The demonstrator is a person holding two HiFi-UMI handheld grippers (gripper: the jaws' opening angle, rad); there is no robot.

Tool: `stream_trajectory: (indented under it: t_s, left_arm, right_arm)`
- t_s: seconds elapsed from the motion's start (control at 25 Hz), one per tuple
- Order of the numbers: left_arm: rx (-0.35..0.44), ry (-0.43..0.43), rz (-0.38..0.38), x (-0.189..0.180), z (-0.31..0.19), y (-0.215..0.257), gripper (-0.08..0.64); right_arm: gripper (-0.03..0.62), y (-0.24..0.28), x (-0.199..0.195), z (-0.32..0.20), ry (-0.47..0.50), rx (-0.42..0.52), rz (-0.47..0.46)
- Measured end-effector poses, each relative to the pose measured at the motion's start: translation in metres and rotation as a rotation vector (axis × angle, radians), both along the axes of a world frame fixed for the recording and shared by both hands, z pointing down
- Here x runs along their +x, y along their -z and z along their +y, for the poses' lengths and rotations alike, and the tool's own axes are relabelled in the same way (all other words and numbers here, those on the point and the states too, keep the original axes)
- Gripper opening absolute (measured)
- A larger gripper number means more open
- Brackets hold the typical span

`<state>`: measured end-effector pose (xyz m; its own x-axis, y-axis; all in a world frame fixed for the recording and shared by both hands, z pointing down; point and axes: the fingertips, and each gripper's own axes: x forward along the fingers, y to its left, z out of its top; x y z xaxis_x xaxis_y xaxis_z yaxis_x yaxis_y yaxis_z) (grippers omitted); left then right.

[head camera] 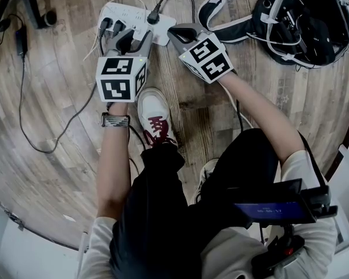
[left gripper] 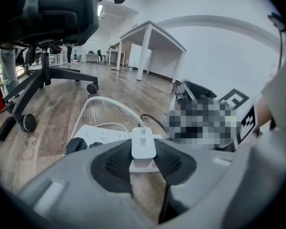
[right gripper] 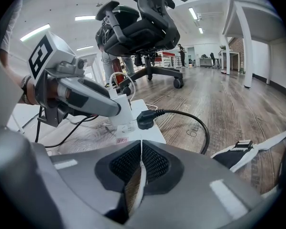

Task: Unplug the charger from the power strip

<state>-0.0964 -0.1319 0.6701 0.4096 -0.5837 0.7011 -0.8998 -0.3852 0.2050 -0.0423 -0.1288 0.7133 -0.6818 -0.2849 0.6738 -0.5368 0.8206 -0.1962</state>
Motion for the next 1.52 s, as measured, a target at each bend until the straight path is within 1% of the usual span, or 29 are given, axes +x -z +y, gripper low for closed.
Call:
stream_trajectory:
  t_s: [0.2, 0.4, 0.56, 0.6, 0.72, 0.96, 1.16, 1.32, 1.52]
  left_arm:
    - [0.014, 0.013, -0.014, -0.006, 0.000, 0.002, 0.140]
    - [0.023, 0.020, -0.010, -0.007, 0.000, 0.004, 0.140]
    - [0.037, 0.021, -0.017, -0.007, 0.001, 0.008, 0.140]
    - [0.043, 0.019, -0.019, -0.008, 0.001, 0.010, 0.140]
    - [0.062, 0.026, -0.023, -0.012, 0.000, 0.016, 0.140]
    - [0.112, 0.061, -0.025, -0.022, -0.006, 0.034, 0.140]
    - [0.196, 0.084, -0.029, -0.025, -0.011, 0.059, 0.140]
    - [0.268, 0.107, -0.044, -0.027, -0.016, 0.079, 0.140]
    - [0.357, 0.121, -0.068, -0.024, -0.019, 0.101, 0.140]
  right_arm:
    - [0.008, 0.000, 0.000, 0.000, 0.003, 0.002, 0.003]
    - [0.008, 0.000, 0.000, 0.000, 0.001, 0.000, 0.004]
    - [0.008, 0.001, 0.003, -0.001, -0.025, -0.047, 0.014]
    - [0.006, 0.005, 0.003, -0.004, -0.030, -0.039, 0.018]
    - [0.000, 0.022, 0.000, -0.013, -0.017, 0.047, 0.021]
    - [0.000, 0.051, -0.005, -0.018, -0.015, 0.136, -0.019]
    - [0.000, 0.094, -0.007, -0.028, -0.043, 0.247, -0.113]
    - [-0.001, 0.140, 0.001, -0.042, -0.098, 0.344, -0.201]
    - [-0.002, 0.174, 0.015, -0.050, -0.153, 0.432, -0.247]
